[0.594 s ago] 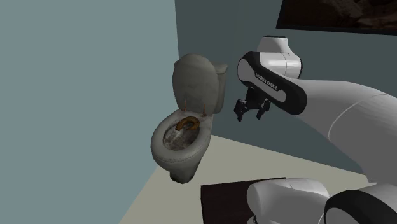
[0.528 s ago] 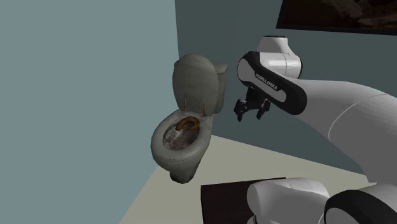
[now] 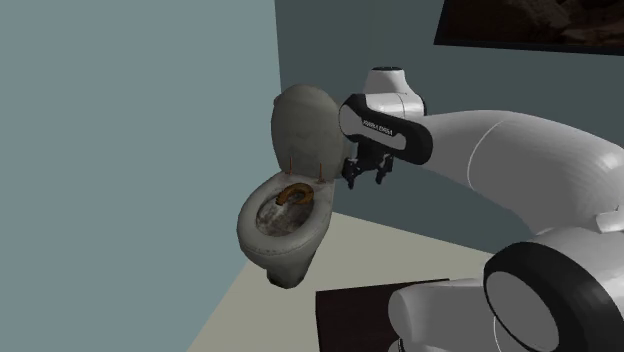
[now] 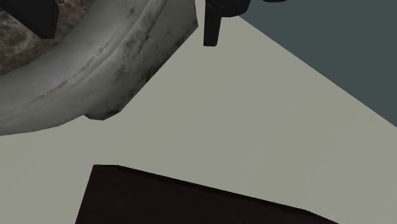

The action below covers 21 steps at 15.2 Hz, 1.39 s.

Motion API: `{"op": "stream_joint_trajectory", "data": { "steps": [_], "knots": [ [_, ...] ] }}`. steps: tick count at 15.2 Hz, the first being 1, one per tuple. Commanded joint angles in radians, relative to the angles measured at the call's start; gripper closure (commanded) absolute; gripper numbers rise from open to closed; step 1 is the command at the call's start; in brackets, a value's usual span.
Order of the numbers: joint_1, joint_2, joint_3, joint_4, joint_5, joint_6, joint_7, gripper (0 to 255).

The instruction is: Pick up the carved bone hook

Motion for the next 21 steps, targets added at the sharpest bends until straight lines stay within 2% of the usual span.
{"op": "stream_joint_trajectory", "data": {
  "steps": [1,9,17,21],
  "knots": [
    [0.010,0.066,0.041,0.020,0.003,0.052,0.032,0],
    [0.023,0.346,0.174,0.159,-0.062,0.197,0.152,0],
    [0.054,0.647,0.266,0.364,-0.223,0.262,0.304,0],
    [0.056,0.666,0.264,0.331,-0.235,0.313,0.315,0]
  ]
}}
